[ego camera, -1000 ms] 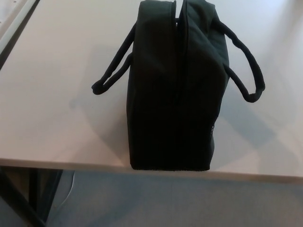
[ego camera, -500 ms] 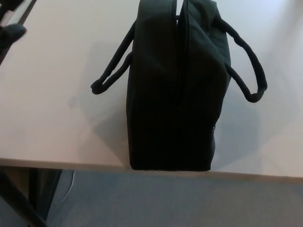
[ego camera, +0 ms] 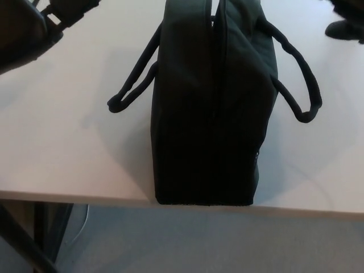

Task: A lunch bag is kept on the middle of the desk and the robot uses both its hands to grab the opening of the bag from the left and right and moves its hands away from each other to spread the bag open

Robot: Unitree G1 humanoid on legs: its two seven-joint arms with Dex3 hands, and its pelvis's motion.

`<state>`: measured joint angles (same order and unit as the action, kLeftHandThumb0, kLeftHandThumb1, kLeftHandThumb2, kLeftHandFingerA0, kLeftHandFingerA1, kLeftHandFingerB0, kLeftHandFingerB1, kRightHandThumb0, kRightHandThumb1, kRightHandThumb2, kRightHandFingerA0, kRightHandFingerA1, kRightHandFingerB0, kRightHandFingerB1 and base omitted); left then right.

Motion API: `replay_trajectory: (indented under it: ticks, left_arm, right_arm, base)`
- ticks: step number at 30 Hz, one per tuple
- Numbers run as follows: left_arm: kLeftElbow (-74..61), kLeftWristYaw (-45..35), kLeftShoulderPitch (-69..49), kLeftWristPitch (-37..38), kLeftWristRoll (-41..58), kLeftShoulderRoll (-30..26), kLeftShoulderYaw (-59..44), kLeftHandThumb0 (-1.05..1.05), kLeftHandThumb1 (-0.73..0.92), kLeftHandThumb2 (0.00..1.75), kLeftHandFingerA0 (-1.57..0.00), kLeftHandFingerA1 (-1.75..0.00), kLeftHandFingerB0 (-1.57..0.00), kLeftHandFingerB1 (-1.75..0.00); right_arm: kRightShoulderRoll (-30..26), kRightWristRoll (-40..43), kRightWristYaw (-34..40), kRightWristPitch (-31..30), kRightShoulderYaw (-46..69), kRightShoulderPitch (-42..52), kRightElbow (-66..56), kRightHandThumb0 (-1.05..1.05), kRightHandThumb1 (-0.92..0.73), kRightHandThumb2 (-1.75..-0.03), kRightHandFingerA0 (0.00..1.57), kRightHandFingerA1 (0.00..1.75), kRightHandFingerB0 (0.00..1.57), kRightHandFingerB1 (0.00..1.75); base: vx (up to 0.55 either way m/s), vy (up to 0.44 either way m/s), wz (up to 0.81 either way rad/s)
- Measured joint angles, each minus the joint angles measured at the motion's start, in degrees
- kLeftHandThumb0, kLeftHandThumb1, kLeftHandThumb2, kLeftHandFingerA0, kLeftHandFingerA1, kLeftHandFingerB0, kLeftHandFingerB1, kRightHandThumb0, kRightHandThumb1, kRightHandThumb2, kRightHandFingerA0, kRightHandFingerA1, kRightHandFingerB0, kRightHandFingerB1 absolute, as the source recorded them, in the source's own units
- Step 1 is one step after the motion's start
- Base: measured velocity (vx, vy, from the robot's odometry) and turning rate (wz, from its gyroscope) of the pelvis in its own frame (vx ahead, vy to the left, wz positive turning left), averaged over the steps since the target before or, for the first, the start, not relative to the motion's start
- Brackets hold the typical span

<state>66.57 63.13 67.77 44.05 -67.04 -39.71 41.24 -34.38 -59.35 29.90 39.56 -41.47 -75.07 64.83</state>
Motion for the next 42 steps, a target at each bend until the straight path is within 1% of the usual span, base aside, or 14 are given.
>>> replay_trajectory:
  ticks: [3,9,14,16,17,18,23,24,28,29,30,33,35,42]
  left_arm:
    - [0.9,2.5,1.6,-0.6,-0.9,0.5,2.0,0.03,0.4,0.89,-0.14,-0.49,0.0,-0.44]
    - [2.2,8.1,4.5,-1.6,-2.5,2.2,5.2,0.04,0.58,0.58,-0.32,-0.32,-0.13,-0.3]
    - [2.5,12.4,5.8,-2.1,-3.2,4.0,7.0,0.04,0.55,0.67,-0.24,-0.35,-0.07,-0.16]
    - [2.5,14.6,5.9,-2.2,-3.8,4.6,7.9,0.0,0.55,0.68,-0.22,-0.35,-0.06,-0.14]
    - [2.4,15.5,5.9,-2.2,-3.9,4.8,8.2,0.0,0.56,0.68,-0.22,-0.35,-0.05,-0.16]
    - [2.3,16.1,5.9,-2.2,-4.0,5.0,8.4,0.0,0.56,0.64,-0.21,-0.32,-0.08,-0.17]
    - [1.4,20.3,6.0,-2.5,-4.8,6.0,9.9,-0.02,0.37,0.86,-0.15,-0.49,-0.02,-0.45]
    - [1.2,21.3,6.0,-2.5,-5.0,6.1,10.2,-0.03,0.57,0.57,-0.25,-0.3,-0.1,-0.28]
    - [0.9,23.5,5.9,-2.6,-5.5,6.4,11.2,-0.02,0.37,0.85,-0.15,-0.49,-0.03,-0.45]
    - [0.9,24.2,5.7,-2.5,-5.6,6.5,11.5,-0.04,0.54,0.56,-0.27,-0.29,-0.15,-0.31]
    - [1.0,24.9,5.5,-2.5,-5.8,6.6,11.8,0.0,0.55,0.55,-0.32,-0.3,-0.16,-0.3]
    - [1.1,26.2,4.6,-2.6,-6.0,6.8,12.2,-0.04,0.36,0.85,-0.21,-0.52,-0.07,-0.48]
    - [1.3,26.9,3.4,-2.8,-6.0,6.8,12.3,-0.21,0.52,0.55,-0.36,-0.34,-0.17,-0.31]
    - [2.7,27.3,-0.8,-2.7,-5.9,6.8,12.4,-0.14,0.51,0.55,-0.3,-0.33,-0.12,-0.29]
  right_arm:
    - [1.5,-1.8,0.3,-0.5,-3.5,-0.2,1.0,-0.38,-0.59,-0.59,0.35,0.32,0.21,0.3]
    - [3.9,-4.1,1.1,-1.6,-7.9,-1.2,2.3,-0.34,-0.63,-0.59,0.37,0.33,0.21,0.29]
    - [5.3,-4.8,1.8,-2.0,-9.5,-2.0,2.4,-0.24,-0.47,-0.93,1.17,1.16,0.1,0.47]
    - [5.6,-5.3,2.1,-2.1,-10.2,-2.3,2.3,-0.31,-0.62,-0.59,0.93,1.09,0.37,0.32]
    - [5.7,-5.5,2.5,-2.1,-10.6,-2.3,2.2,-0.36,-0.62,-0.59,0.71,0.5,0.27,0.3]
    - [5.8,-5.7,2.8,-2.1,-10.8,-2.3,2.2,-0.39,-0.62,-0.59,0.45,0.35,0.22,0.29]
    - [5.8,-7.6,5.2,-3.1,-13.2,-3.6,2.1,-0.37,-0.56,-0.57,0.42,0.34,0.31,0.31]
    - [5.9,-7.7,5.5,-3.1,-13.2,-3.8,2.3,-0.37,-0.56,-0.57,0.87,0.59,0.35,0.32]
    - [5.8,-7.9,5.9,-3.1,-13.2,-4.1,2.3,-0.47,-0.57,-0.57,1.14,1.1,0.26,0.29]
    - [5.8,-8.0,5.9,-3.3,-13.3,-4.3,2.2,-0.43,-0.61,-0.59,0.54,0.46,0.3,0.3]
    - [5.8,-8.2,5.8,-3.6,-13.5,-4.4,2.1,-0.39,-0.6,-0.58,0.38,0.33,0.32,0.31]
    - [5.4,-8.5,5.7,-3.9,-13.5,-4.5,2.0,-0.38,-0.57,-0.58,0.37,0.33,0.36,0.32]
    - [5.1,-8.3,5.5,-3.9,-12.9,-4.5,2.1,-0.39,-0.6,-0.58,0.4,0.32,0.38,0.31]
    - [4.8,-7.6,5.4,-3.3,-10.4,-4.5,2.2,-0.44,-0.49,-0.69,0.33,0.4,0.18,0.37]
  base:
    - [0.0,0.0,0.0]
    - [0.0,0.0,0.0]
    - [0.0,0.0,0.0]
    - [0.0,0.0,0.0]
    - [0.0,0.0,0.0]
    - [0.0,0.0,0.0]
    - [0.0,0.0,0.0]
    - [0.0,0.0,0.0]
    - [0.0,0.0,0.0]
    - [0.0,0.0,0.0]
    - [0.0,0.0,0.0]
    - [0.0,0.0,0.0]
    - [0.0,0.0,0.0]
    - [0.0,0.0,0.0]
